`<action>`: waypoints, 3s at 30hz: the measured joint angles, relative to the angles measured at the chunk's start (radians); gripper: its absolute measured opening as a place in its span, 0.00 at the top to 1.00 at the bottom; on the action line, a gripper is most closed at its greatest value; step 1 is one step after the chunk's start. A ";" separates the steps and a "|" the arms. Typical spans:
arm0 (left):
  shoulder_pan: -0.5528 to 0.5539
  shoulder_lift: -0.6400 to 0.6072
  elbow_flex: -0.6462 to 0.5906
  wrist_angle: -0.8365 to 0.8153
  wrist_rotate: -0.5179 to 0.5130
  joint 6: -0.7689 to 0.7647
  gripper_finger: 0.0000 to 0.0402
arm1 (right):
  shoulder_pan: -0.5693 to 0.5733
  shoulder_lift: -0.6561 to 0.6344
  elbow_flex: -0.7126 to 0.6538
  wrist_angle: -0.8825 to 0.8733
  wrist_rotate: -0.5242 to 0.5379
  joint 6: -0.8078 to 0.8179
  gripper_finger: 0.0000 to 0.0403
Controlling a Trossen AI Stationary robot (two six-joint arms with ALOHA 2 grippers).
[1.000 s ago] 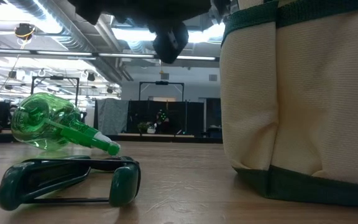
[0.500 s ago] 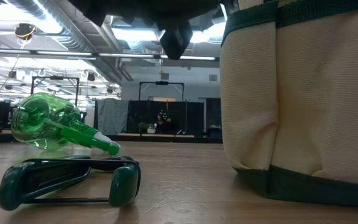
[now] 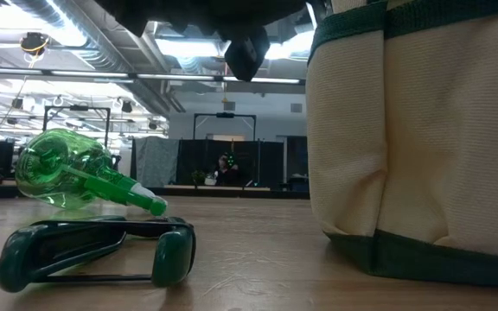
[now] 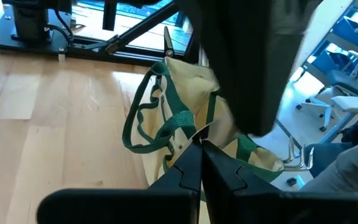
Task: Pick & Place Garden tools in Gardening bag
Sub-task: Put the right hand trowel into the side pocket of the white bag
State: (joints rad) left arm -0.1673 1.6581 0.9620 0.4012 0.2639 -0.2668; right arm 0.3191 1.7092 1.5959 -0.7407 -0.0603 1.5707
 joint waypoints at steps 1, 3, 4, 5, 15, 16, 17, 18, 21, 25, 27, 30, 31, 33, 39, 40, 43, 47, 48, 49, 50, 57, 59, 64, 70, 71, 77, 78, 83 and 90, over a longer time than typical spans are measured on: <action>0.000 0.002 0.000 -0.002 0.000 0.000 1.00 | 0.000 0.000 0.000 0.001 -0.011 0.000 1.00; 0.000 0.003 0.000 -0.004 0.000 0.000 1.00 | 0.000 0.000 0.000 0.006 -0.030 -0.001 1.00; 0.000 0.006 0.000 0.001 0.000 0.000 1.00 | 0.000 0.000 0.000 0.006 -0.034 -0.002 1.00; 0.001 0.010 0.002 0.006 0.000 0.000 1.00 | 0.000 0.000 0.000 0.006 -0.035 -0.004 1.00; 0.006 0.059 0.080 -0.006 0.057 0.001 1.00 | 0.000 0.000 0.000 0.003 -0.031 -0.007 1.00; 0.005 0.067 0.090 -0.006 0.060 0.005 1.00 | 0.000 -0.001 0.000 0.000 -0.034 -0.007 1.00; 0.005 0.071 0.093 -0.004 0.059 0.005 1.00 | 0.000 -0.002 0.000 -0.001 -0.031 -0.008 1.00; 0.005 0.074 0.096 -0.008 0.062 0.009 1.00 | 0.001 -0.002 0.000 0.003 -0.030 -0.008 1.00; 0.005 0.076 0.099 -0.014 0.073 0.017 1.00 | 0.000 -0.002 0.000 0.004 -0.025 -0.008 1.00; 0.005 0.076 0.099 -0.015 0.115 0.019 1.00 | 0.001 -0.002 0.000 0.008 -0.024 -0.008 1.00; 0.005 0.076 0.099 -0.015 0.119 0.024 1.00 | 0.002 -0.005 0.000 0.018 -0.041 -0.020 1.00; 0.006 0.076 0.099 -0.015 0.137 0.040 1.00 | 0.007 -0.013 0.000 0.061 -0.075 -0.049 1.00; 0.006 0.076 0.099 -0.015 0.142 0.043 1.00 | 0.011 -0.019 0.000 0.066 -0.082 -0.058 1.00; 0.005 0.076 0.099 -0.015 0.149 0.045 1.00 | 0.016 -0.029 0.000 0.098 -0.095 -0.068 1.00; 0.014 0.076 0.099 -0.017 0.145 0.045 1.00 | 0.050 -0.057 0.000 0.085 -0.085 -0.067 1.00; 0.017 0.076 0.099 -0.029 0.140 0.045 1.00 | 0.058 -0.059 0.000 0.075 -0.064 -0.067 1.00; 0.028 0.076 0.099 -0.071 0.133 0.045 1.00 | 0.072 -0.058 0.000 0.018 -0.013 -0.060 1.00; 0.039 0.076 0.099 -0.085 0.126 0.045 1.00 | 0.076 -0.058 0.000 -0.010 0.046 -0.046 1.00; 0.040 0.076 0.099 -0.084 0.126 0.046 1.00 | 0.076 -0.058 0.000 -0.007 0.056 -0.043 1.00; 0.040 0.076 0.099 -0.082 0.125 0.051 1.00 | 0.076 -0.058 0.000 0.000 0.060 -0.041 1.00; 0.040 0.076 0.099 -0.081 0.123 0.056 1.00 | 0.076 -0.058 0.000 0.013 0.060 -0.042 1.00; 0.039 0.076 0.099 -0.077 0.122 0.056 1.00 | 0.076 -0.058 0.000 0.027 0.058 -0.041 1.00; 0.039 0.076 0.099 -0.077 0.120 0.056 1.00 | 0.076 -0.058 0.000 0.027 0.054 -0.033 1.00; 0.039 0.076 0.099 -0.077 0.120 0.055 1.00 | 0.076 -0.047 0.000 0.029 0.024 0.002 1.00; 0.039 0.076 0.099 -0.075 0.119 0.053 1.00 | 0.077 -0.037 0.000 0.012 0.023 0.039 1.00; 0.039 0.076 0.099 -0.075 0.119 0.053 1.00 | 0.077 -0.033 0.000 0.005 0.023 0.044 1.00; 0.039 0.076 0.099 -0.075 0.119 0.053 1.00 | 0.078 -0.025 0.000 -0.031 0.023 0.057 1.00; 0.039 0.076 0.099 -0.076 0.119 0.054 1.00 | 0.078 -0.022 0.000 -0.036 0.021 0.063 1.00; 0.039 0.076 0.099 -0.075 0.119 0.060 1.00 | 0.079 -0.007 0.000 -0.046 0.004 0.064 1.00; 0.039 0.076 0.099 -0.078 0.119 0.061 1.00 | 0.082 0.019 0.000 -0.070 -0.029 0.064 1.00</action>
State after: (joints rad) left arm -0.1287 1.7344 1.0614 0.3228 0.3832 -0.2060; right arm 0.4007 1.7284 1.5955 -0.8107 -0.0895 1.6352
